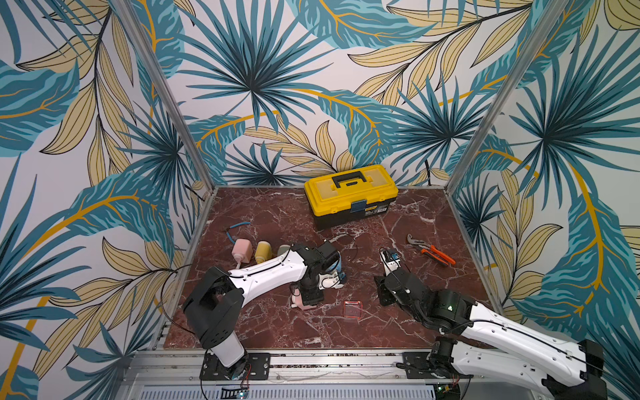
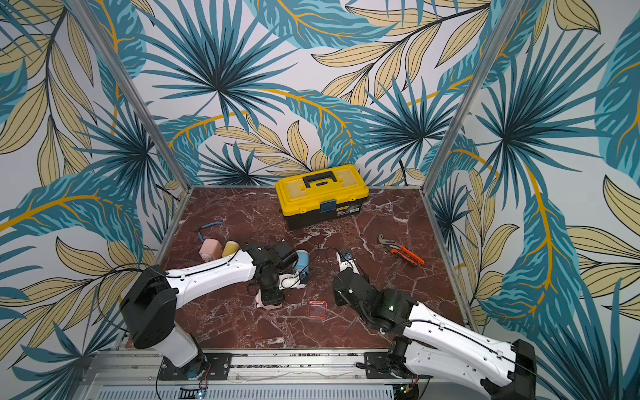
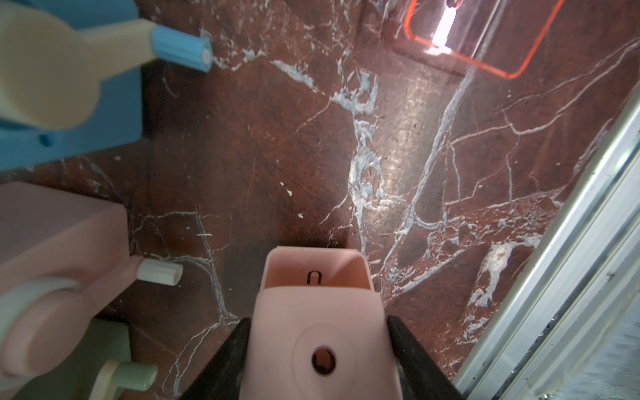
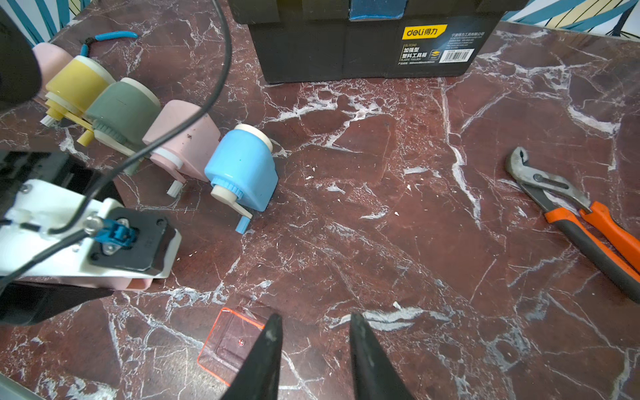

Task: Put the tray back into the pencil sharpener
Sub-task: Place the pencil sharpener at the center of the board.

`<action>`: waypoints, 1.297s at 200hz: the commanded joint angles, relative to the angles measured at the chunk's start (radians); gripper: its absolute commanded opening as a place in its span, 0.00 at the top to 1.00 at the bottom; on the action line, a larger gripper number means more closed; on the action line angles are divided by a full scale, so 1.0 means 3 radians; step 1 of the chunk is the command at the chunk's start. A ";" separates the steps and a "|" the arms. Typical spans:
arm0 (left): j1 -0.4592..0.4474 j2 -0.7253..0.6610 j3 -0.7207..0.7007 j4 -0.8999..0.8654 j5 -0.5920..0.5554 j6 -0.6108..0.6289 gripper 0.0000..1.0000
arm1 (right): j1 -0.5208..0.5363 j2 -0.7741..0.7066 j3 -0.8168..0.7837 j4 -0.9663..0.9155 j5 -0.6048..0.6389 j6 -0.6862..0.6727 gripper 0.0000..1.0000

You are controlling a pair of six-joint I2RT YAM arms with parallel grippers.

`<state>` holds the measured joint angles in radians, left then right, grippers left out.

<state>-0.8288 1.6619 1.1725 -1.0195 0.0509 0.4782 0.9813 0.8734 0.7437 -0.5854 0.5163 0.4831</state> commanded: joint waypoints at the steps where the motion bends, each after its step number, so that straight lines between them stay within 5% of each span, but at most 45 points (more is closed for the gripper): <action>1: -0.0022 0.0046 0.0102 0.0063 -0.0078 -0.0060 0.40 | -0.0009 -0.0045 -0.0082 -0.0104 0.0074 0.0047 0.65; 68: -0.0040 0.0041 0.0119 0.0059 0.0056 -0.0061 0.21 | -0.0007 -0.0022 -0.0072 -0.0100 0.0066 -0.0005 0.64; 133: 0.0257 -0.0473 -0.0265 0.0178 0.0373 0.0118 0.18 | -0.0009 0.0101 -0.0044 -0.0089 -0.0086 0.0186 0.63; 188: 0.0384 -0.0818 -0.0795 0.0621 0.0679 0.0313 0.18 | -0.0007 0.0340 0.0039 -0.0091 -0.0291 0.0489 0.63; 259: 0.0380 -0.1023 -0.1208 0.1152 0.0534 0.0402 0.32 | -0.0008 0.0557 0.0018 -0.0144 -0.0517 0.1275 0.65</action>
<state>-0.7162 1.3800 0.8291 -0.7464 0.2062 0.5755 0.9813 1.0111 0.7444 -0.6029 0.3962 0.7544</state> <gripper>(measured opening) 0.707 0.359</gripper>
